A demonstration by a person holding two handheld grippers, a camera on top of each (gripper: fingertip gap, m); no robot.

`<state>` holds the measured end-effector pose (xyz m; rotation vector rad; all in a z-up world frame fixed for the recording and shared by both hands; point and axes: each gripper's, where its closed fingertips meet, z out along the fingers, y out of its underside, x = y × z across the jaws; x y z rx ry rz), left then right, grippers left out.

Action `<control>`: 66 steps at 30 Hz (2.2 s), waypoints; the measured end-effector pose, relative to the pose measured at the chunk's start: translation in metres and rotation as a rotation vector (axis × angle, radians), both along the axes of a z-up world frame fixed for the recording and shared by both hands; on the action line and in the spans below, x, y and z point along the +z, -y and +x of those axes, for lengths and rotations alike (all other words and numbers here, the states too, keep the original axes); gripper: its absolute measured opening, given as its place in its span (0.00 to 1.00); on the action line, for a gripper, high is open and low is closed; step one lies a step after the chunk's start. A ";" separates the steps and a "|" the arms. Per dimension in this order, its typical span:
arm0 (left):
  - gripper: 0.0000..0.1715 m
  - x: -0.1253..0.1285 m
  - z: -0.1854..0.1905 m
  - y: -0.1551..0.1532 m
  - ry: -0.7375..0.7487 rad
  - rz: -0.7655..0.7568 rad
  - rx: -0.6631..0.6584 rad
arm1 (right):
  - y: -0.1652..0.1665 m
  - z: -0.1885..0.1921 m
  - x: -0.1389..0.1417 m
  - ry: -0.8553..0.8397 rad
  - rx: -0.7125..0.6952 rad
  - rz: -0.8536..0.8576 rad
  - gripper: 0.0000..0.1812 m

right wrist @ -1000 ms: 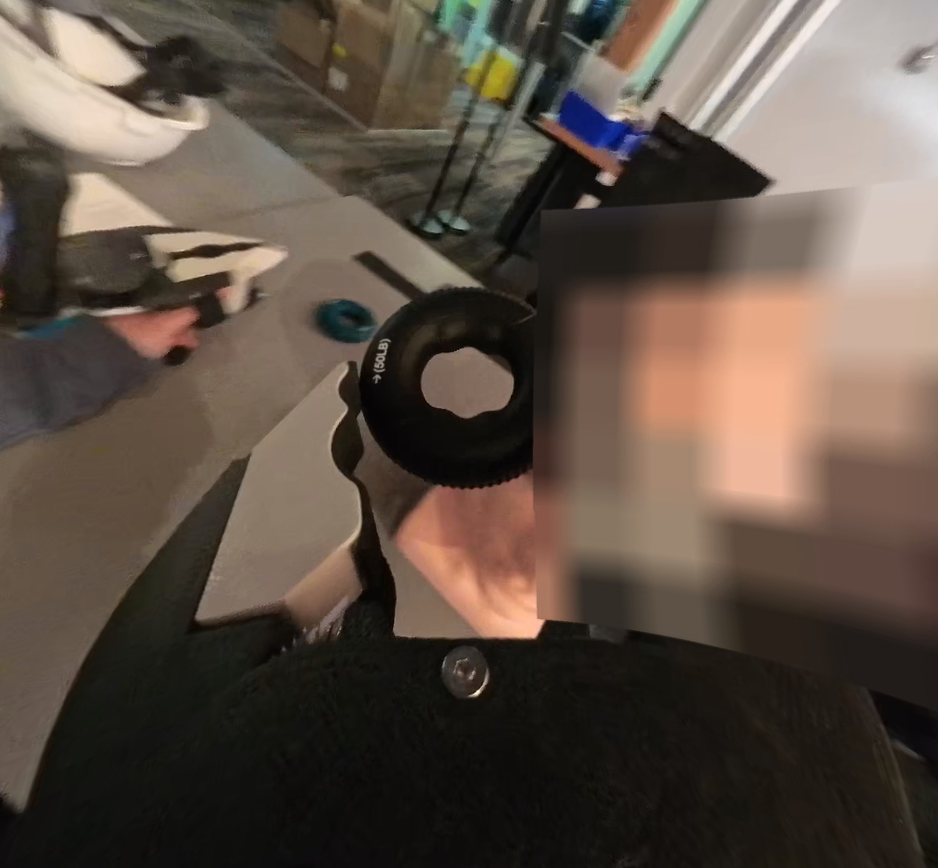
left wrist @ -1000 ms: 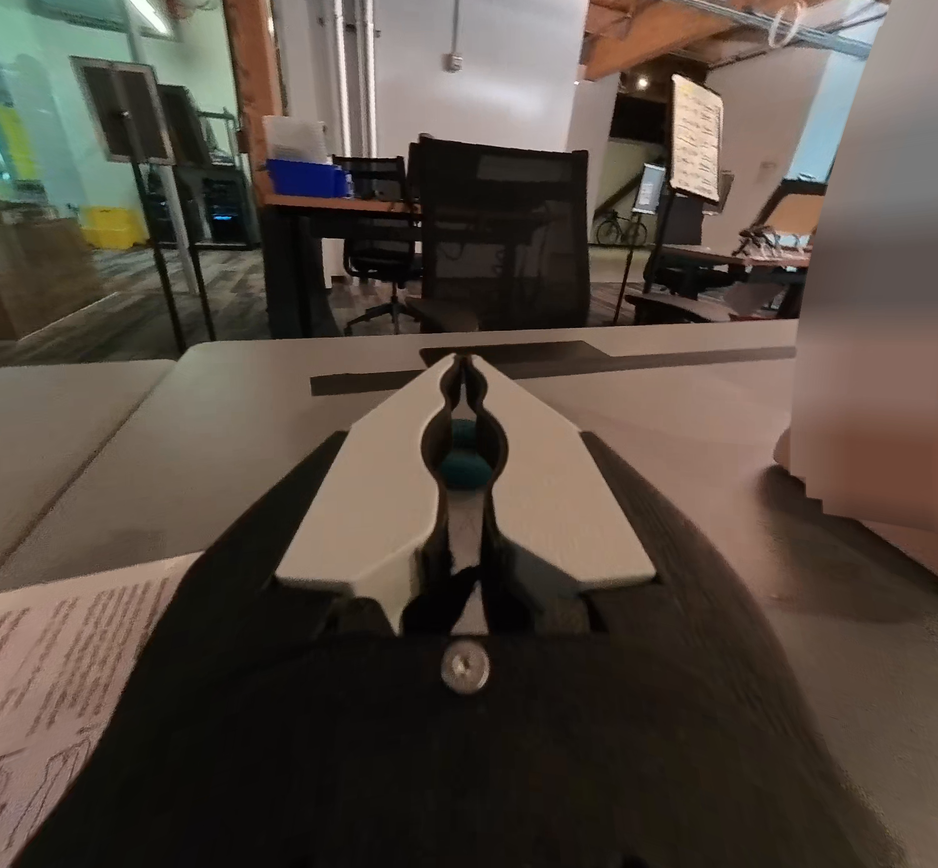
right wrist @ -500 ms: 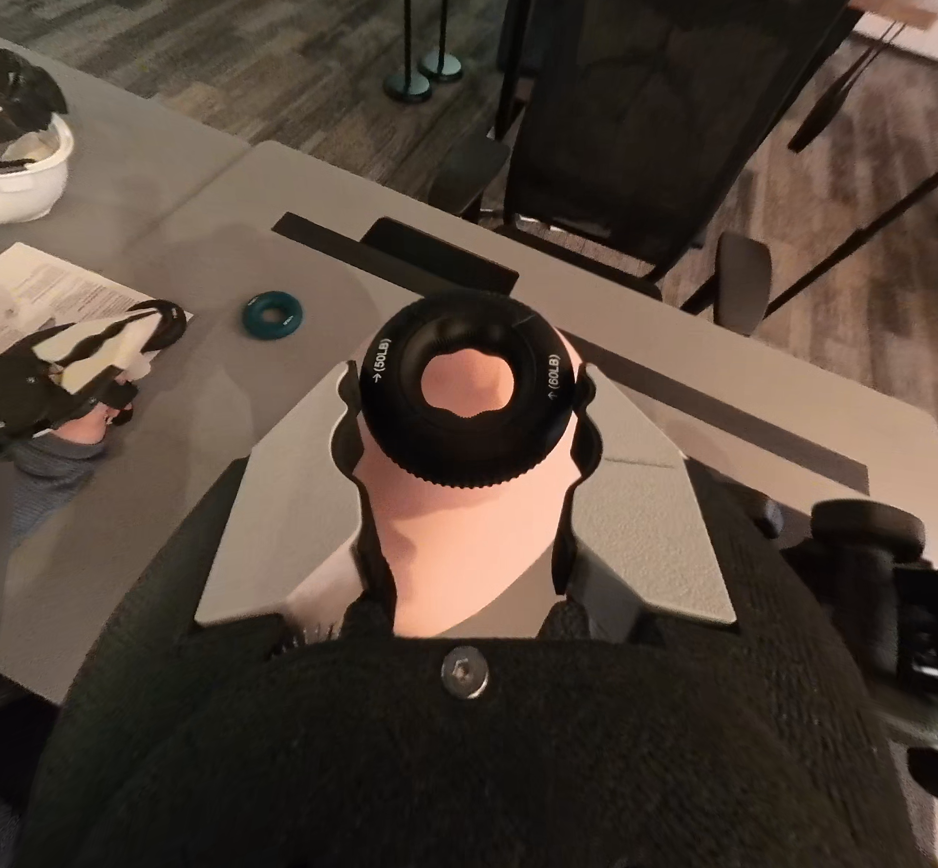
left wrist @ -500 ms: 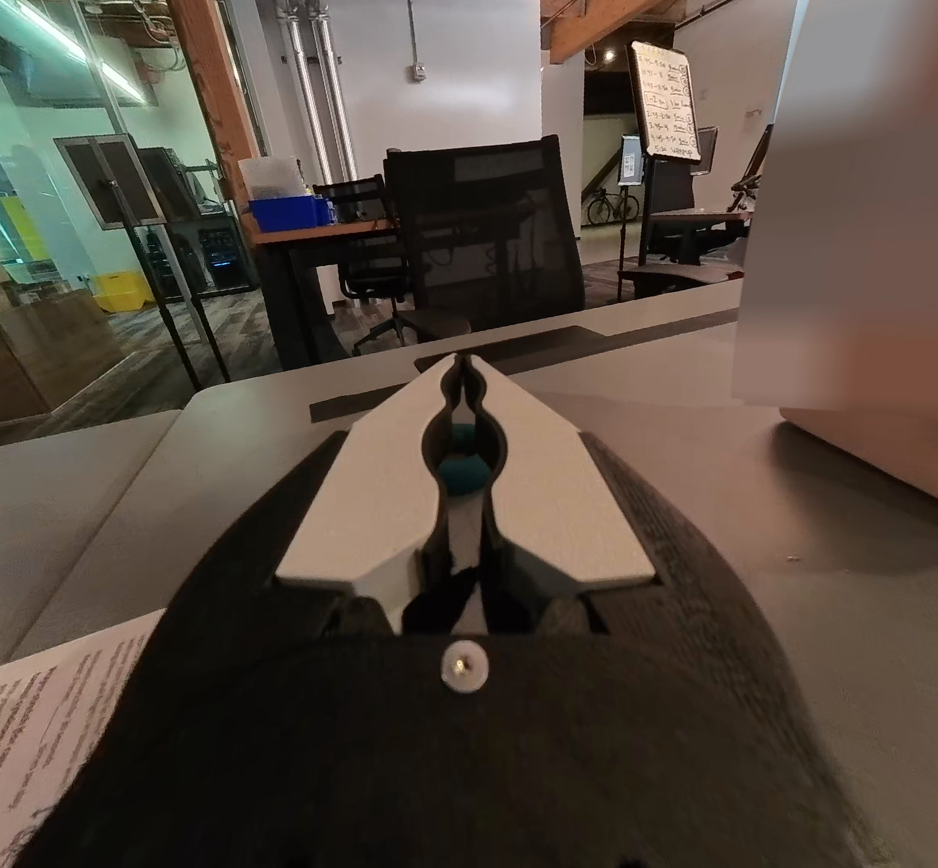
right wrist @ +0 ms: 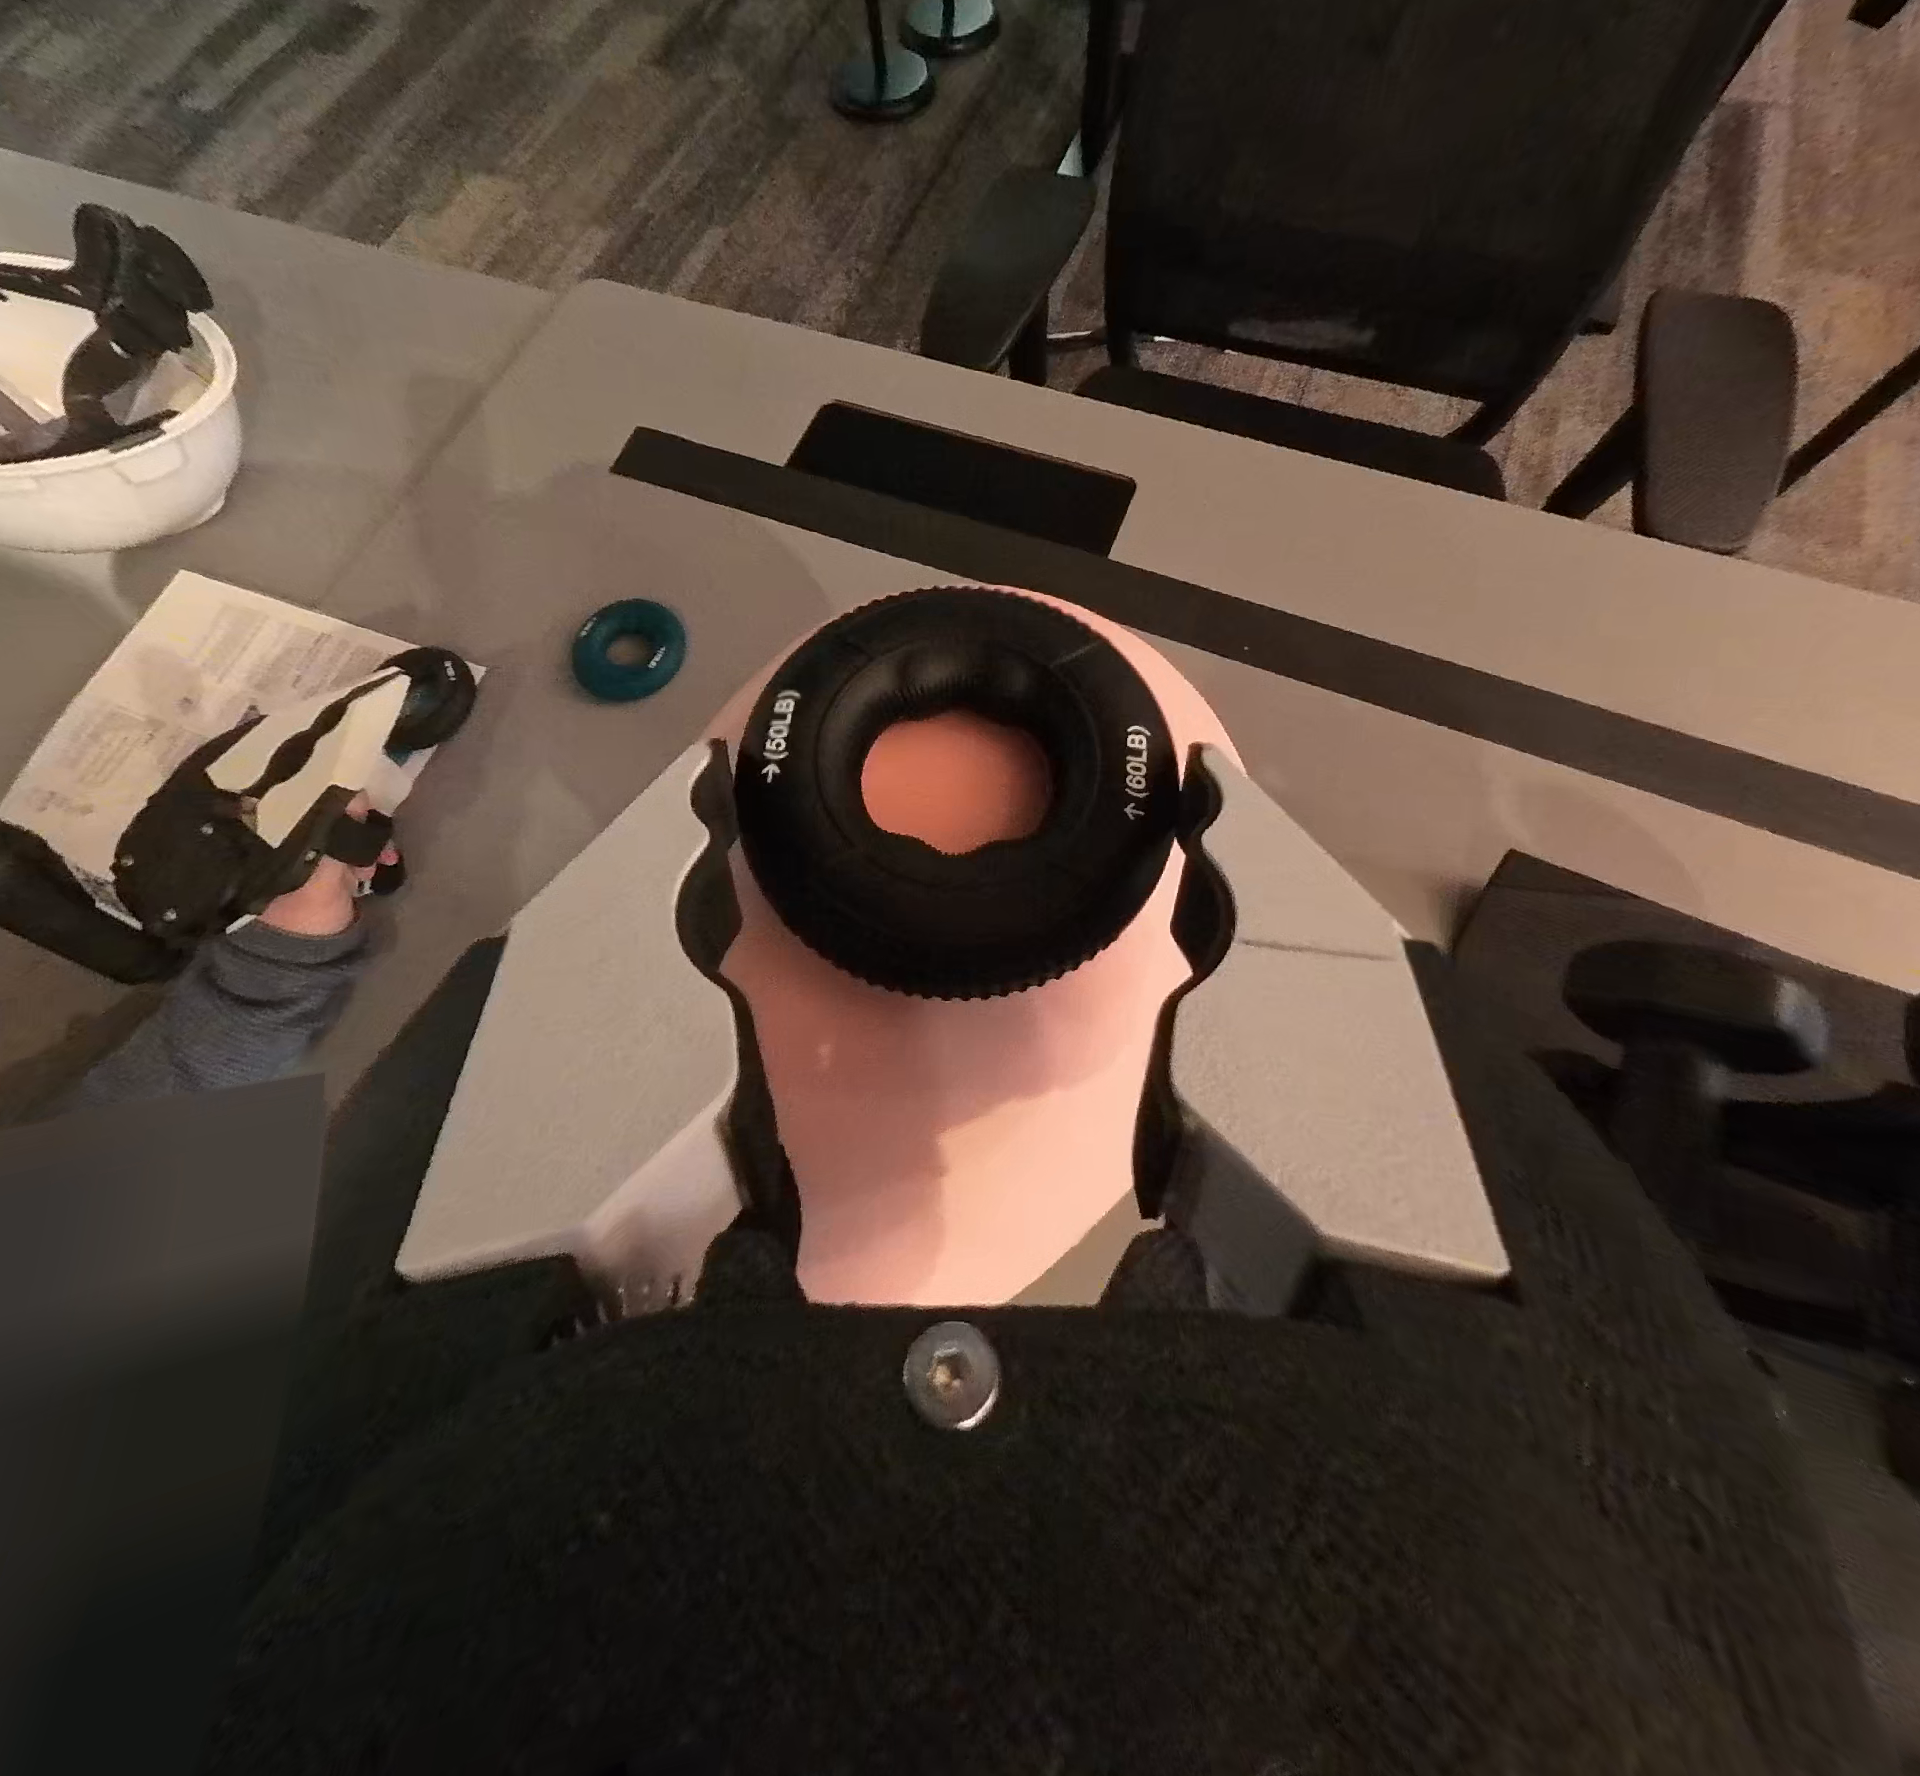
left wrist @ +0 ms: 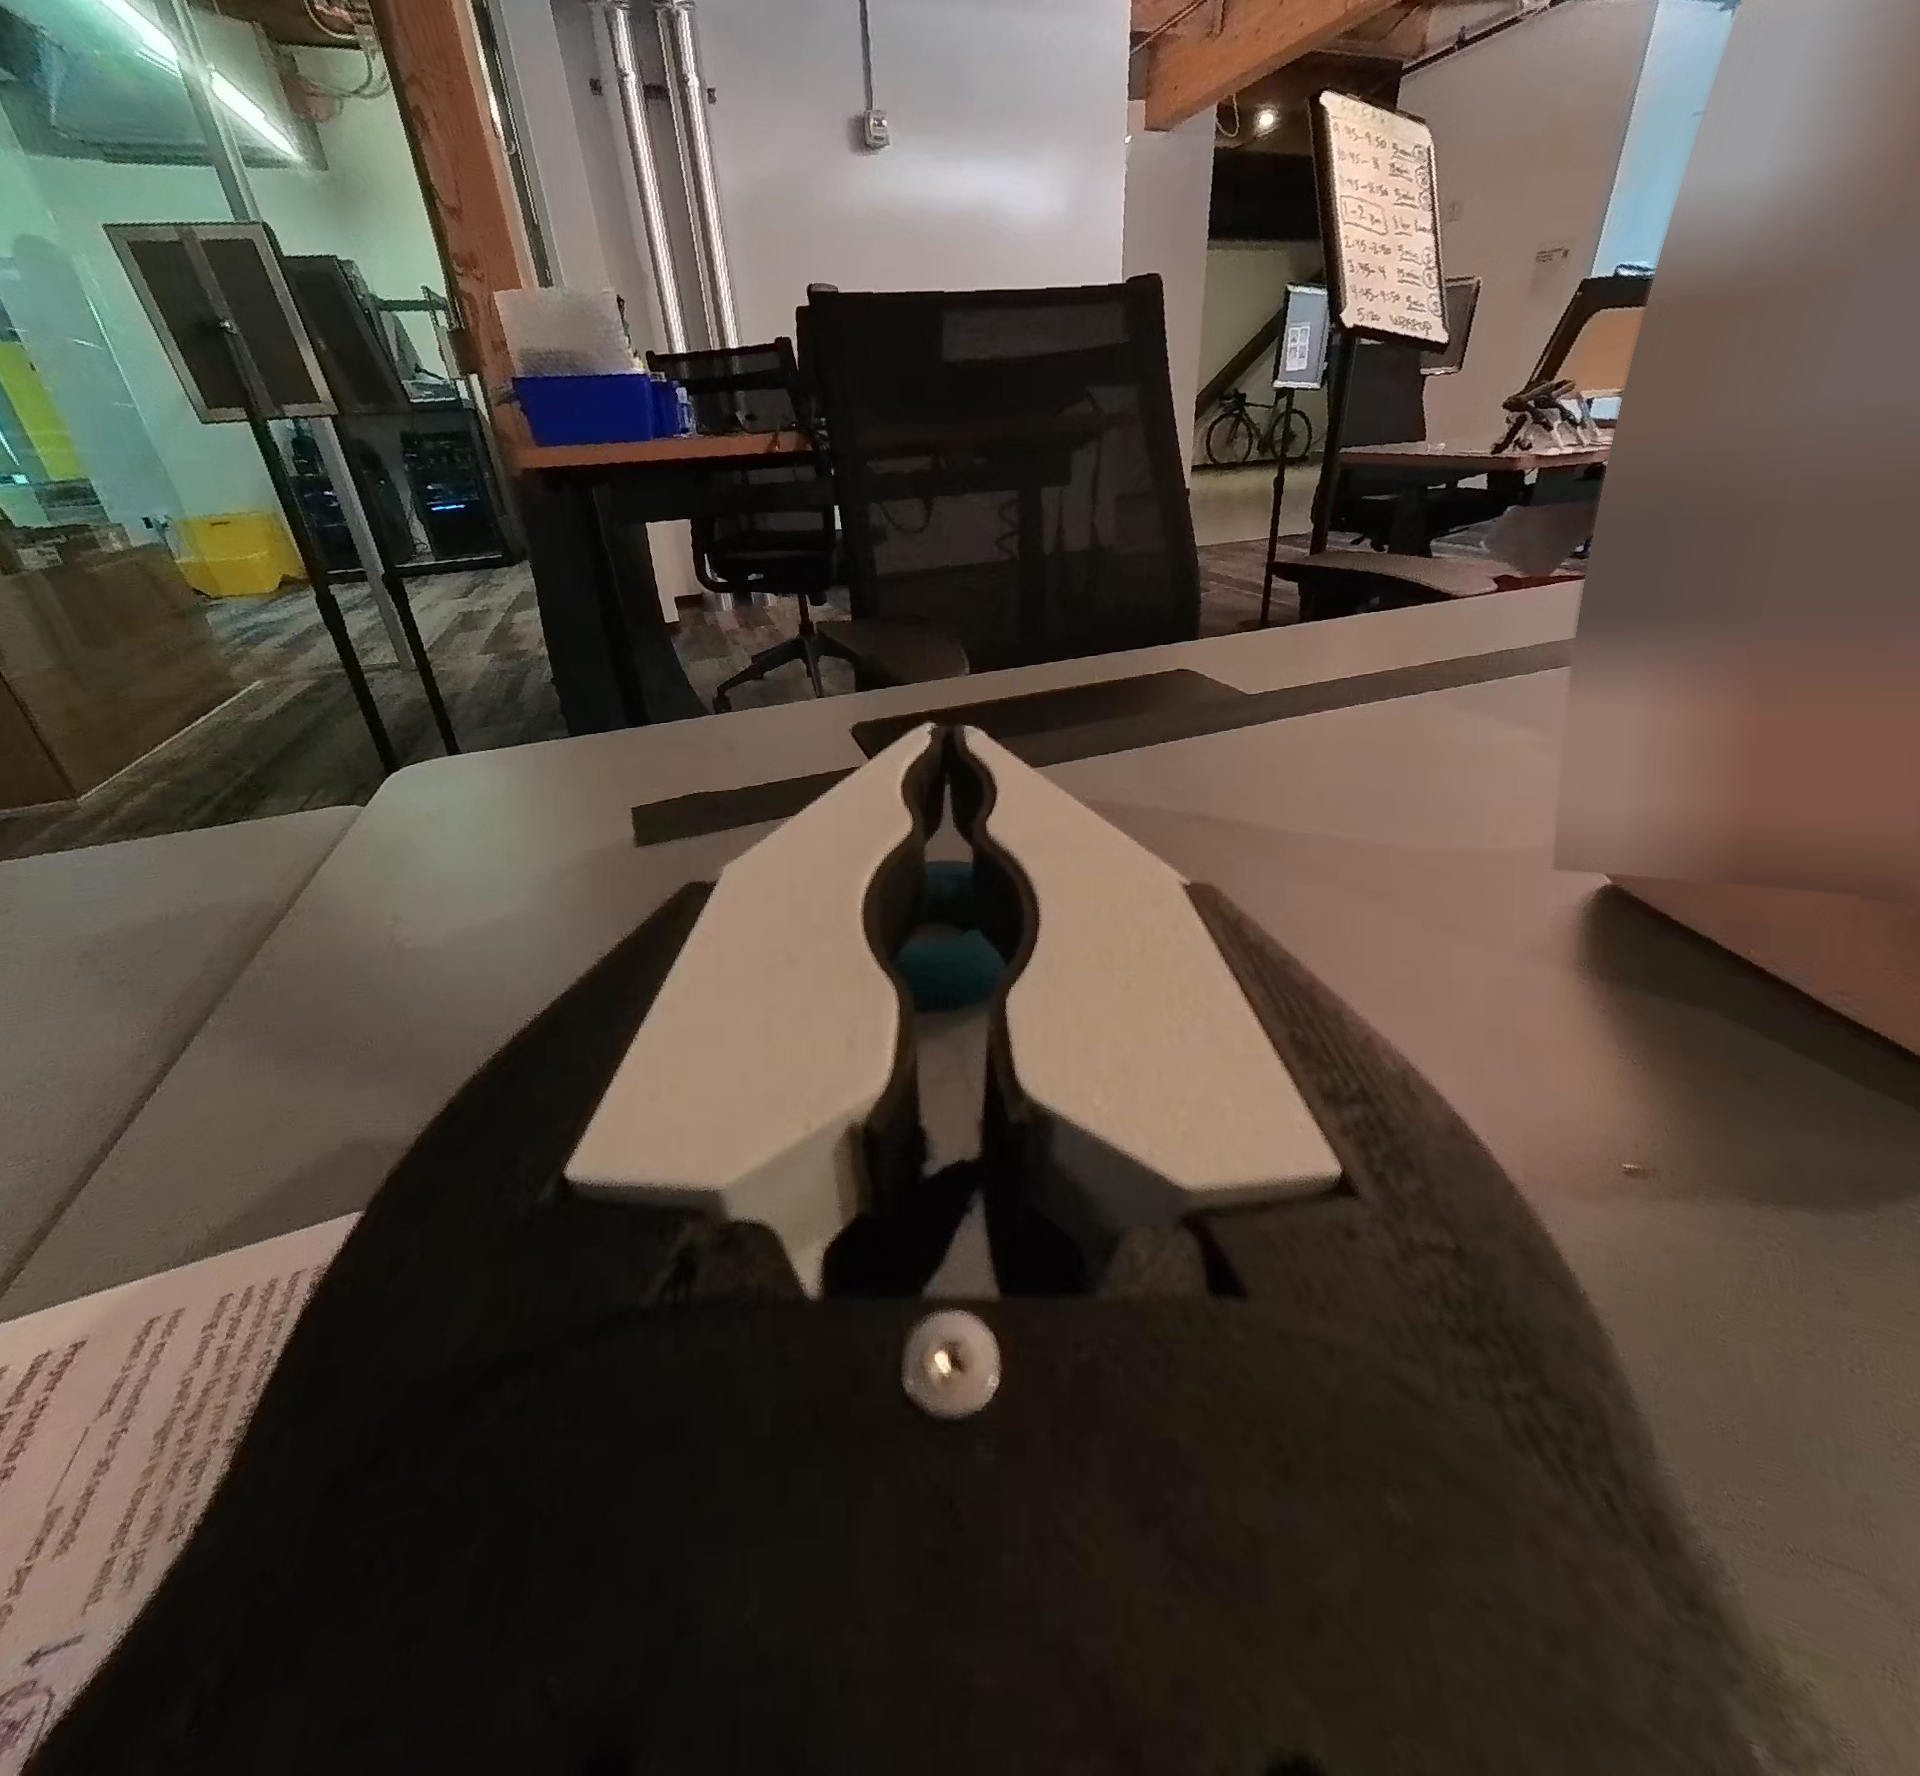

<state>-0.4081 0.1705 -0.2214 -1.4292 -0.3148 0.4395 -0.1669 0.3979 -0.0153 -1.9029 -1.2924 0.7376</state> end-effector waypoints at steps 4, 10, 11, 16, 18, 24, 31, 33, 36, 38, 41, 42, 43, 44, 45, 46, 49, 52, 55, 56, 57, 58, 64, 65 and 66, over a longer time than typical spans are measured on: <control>0.00 0.000 0.000 0.000 -0.006 -0.002 0.003 | 0.001 -0.001 -0.007 0.032 0.029 -0.001 0.51; 0.11 0.008 -0.016 0.015 0.000 0.044 0.115 | 0.011 0.000 0.034 -0.175 0.013 0.093 0.68; 0.14 0.013 -0.019 0.021 0.002 0.066 0.137 | 0.017 0.003 0.048 -0.243 0.004 0.154 0.68; 0.25 0.033 -0.042 0.055 0.019 0.162 0.250 | 0.118 -0.008 0.070 -0.519 0.129 0.445 0.52; 0.20 0.040 -0.058 0.084 -0.003 0.241 0.377 | 0.185 -0.029 0.048 -0.583 0.286 0.534 0.41; 0.15 0.033 -0.105 0.156 0.078 0.402 0.607 | 0.269 -0.147 -0.131 -0.374 0.564 0.273 0.39; 0.03 0.035 -0.133 0.238 0.115 0.525 0.820 | 0.297 -0.269 -0.279 -0.208 0.642 -0.024 0.49; 0.03 0.031 -0.136 0.239 0.130 0.518 0.828 | 0.300 -0.293 -0.301 -0.116 0.644 -0.061 0.55; 0.03 0.034 -0.135 0.236 0.112 0.507 0.817 | 0.307 -0.317 -0.310 -0.049 0.662 -0.071 0.56; 0.04 0.036 -0.134 0.230 0.110 0.500 0.794 | 0.309 -0.322 -0.325 0.055 0.661 -0.017 0.56; 0.04 0.032 -0.136 0.220 0.124 0.474 0.769 | 0.304 -0.327 -0.328 0.081 0.612 0.096 0.46; 0.05 0.031 -0.136 0.218 0.128 0.474 0.759 | 0.304 -0.327 -0.328 0.081 0.602 0.093 0.46; 0.05 0.031 -0.136 0.216 0.131 0.473 0.751 | 0.303 -0.327 -0.328 0.080 0.595 0.088 0.46; 0.05 0.031 -0.136 0.215 0.132 0.473 0.747 | 0.302 -0.326 -0.327 0.076 0.588 0.094 0.46; 0.05 0.031 -0.136 0.214 0.130 0.474 0.744 | 0.300 -0.324 -0.324 0.059 0.580 0.111 0.46; 0.05 0.032 -0.135 0.212 0.128 0.474 0.737 | 0.298 -0.321 -0.319 0.027 0.571 0.136 0.46; 0.05 0.035 -0.133 0.207 0.121 0.472 0.712 | 0.292 -0.298 -0.296 -0.063 0.545 0.183 0.45; 0.05 0.041 -0.128 0.200 0.114 0.485 0.671 | 0.285 -0.254 -0.258 -0.166 0.516 0.221 0.45; 0.06 0.043 -0.120 0.178 0.130 0.485 0.587 | 0.290 -0.192 -0.211 -0.264 0.518 0.283 0.45; 0.07 0.042 -0.115 0.166 0.132 0.474 0.549 | 0.291 -0.170 -0.197 -0.274 0.521 0.340 0.45; 0.08 0.042 -0.110 0.152 0.134 0.460 0.510 | 0.290 -0.148 -0.181 -0.279 0.514 0.412 0.45; 0.10 0.041 -0.103 0.138 0.136 0.445 0.463 | 0.286 -0.126 -0.163 -0.292 0.496 0.483 0.45; 0.14 0.036 -0.059 0.067 0.043 0.300 0.261 | 0.229 -0.015 -0.017 -0.371 0.307 0.703 0.45; 0.14 0.037 -0.053 0.061 0.022 0.288 0.242 | 0.211 -0.003 0.005 -0.357 0.272 0.721 0.45; 0.14 0.037 -0.049 0.056 0.005 0.274 0.225 | 0.192 0.007 0.024 -0.336 0.240 0.718 0.45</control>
